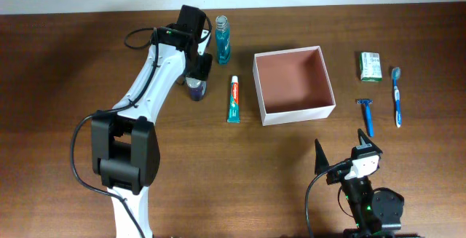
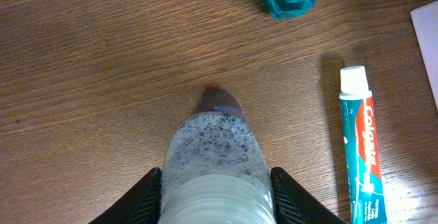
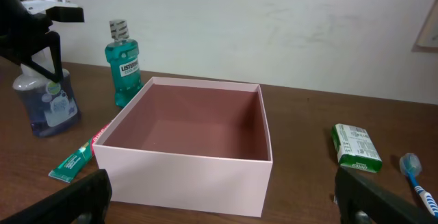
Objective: Pack container
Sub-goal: 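Lift the soap bottle with the left gripper and lower it into the pink box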
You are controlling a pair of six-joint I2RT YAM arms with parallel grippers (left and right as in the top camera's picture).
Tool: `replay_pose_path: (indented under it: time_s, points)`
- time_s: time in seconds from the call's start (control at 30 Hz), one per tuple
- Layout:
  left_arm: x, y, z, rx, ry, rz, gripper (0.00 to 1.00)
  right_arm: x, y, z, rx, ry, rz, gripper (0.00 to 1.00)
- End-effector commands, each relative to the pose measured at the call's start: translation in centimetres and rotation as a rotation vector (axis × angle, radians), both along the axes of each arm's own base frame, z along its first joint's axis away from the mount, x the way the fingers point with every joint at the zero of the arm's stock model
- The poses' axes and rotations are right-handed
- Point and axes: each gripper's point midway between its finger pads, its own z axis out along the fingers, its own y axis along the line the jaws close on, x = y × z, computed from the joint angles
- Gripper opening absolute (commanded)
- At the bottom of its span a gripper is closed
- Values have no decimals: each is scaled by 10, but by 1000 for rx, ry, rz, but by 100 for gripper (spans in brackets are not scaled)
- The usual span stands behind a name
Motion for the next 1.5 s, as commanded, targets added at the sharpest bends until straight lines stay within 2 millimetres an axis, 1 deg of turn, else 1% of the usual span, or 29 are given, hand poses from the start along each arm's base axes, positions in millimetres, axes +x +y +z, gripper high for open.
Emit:
replay_pose_path:
  time_s: [0.0, 0.2, 0.3, 0.37, 0.47, 0.57, 0.63, 0.67, 0.77, 0.87, 0.93, 0.97, 1.03, 1.1, 1.27, 1.37, 1.43, 1.47]
  points:
    - [2, 2, -10, 11, 17, 8, 35, 0, 0, -2, 0, 2, -4, 99]
    - [2, 3, -7, 12, 21, 7, 30, 0, 0, -2, 0, 2, -4, 99]
    - [2, 3, 6, 12, 21, 8, 30, 0, 0, -2, 0, 2, -4, 99]
    - [4, 2, 22, 8, 6, 8, 29, 0, 0, -2, 0, 2, -4, 99]
    - [12, -1, 59, -8, -47, 8, 28, 0, 0, -2, 0, 2, -4, 99]
    - [16, -3, 103, -28, -113, 7, 28, 0, 0, -2, 0, 2, -4, 99]
    - [12, -6, 147, -51, -174, -2, 28, 0, 0, -2, 0, 2, -4, 99]
    - [9, -8, 161, -59, -193, -8, 28, 0, 0, -2, 0, 2, -4, 99]
    - [-3, -14, 195, -77, -241, -25, 28, 0, 0, -2, 0, 2, -4, 99]
    - [-17, -23, 217, -91, -269, -51, 28, 0, 0, -2, 0, 2, -4, 99]
    - [-26, -34, 228, -106, -282, -79, 28, 0, 0, -2, 0, 2, -4, 99]
    - [-31, -43, 233, -127, -288, -103, 28, 0, 0, -2, 0, 2, -4, 99]
    - [-40, -67, 241, -187, -299, -163, 28, 0, 0, -2, 0, 2, -4, 99]
    - [-43, -89, 247, -221, -323, -210, 28, 0, 0, -2, 0, 2, -4, 99]
    - [-45, -139, 260, -275, -406, -298, 29, 0, 0, -2, 0, 2, -4, 99]
    - [-44, -172, 263, -309, -451, -350, 29, 0, 0, -2, 0, 2, -4, 99]
    - [-43, -189, 261, -324, -469, -374, 29, 0, 0, -2, 0, 2, -4, 99]
    - [-40, -197, 257, -329, -472, -383, 29, 0, 0, -2, 0, 2, -4, 99]
